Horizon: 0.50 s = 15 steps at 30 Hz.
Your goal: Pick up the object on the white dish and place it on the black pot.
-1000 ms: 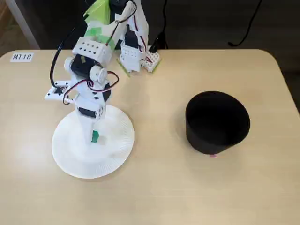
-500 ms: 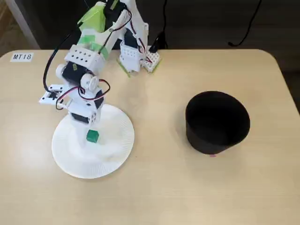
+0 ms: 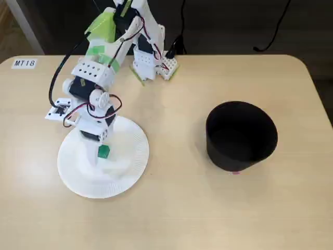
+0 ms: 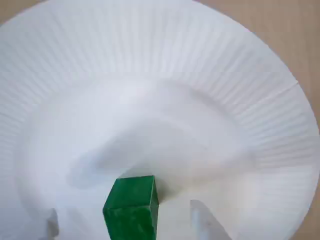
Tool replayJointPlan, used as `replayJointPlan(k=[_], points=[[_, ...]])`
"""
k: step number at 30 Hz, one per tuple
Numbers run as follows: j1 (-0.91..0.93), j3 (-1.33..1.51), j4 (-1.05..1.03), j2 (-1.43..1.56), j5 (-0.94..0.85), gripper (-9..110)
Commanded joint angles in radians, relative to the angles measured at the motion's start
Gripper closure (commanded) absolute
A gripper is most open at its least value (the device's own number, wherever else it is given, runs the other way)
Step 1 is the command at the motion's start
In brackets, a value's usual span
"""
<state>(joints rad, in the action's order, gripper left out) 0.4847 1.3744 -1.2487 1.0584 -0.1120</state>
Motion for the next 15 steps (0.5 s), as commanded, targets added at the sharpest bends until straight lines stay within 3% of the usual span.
replayJointPlan(k=[1, 15], points=[[-0.011, -0.051, -0.006, 0.009, -0.008, 69], [-0.012, -0.069, 0.0, -0.017, 0.035, 88]])
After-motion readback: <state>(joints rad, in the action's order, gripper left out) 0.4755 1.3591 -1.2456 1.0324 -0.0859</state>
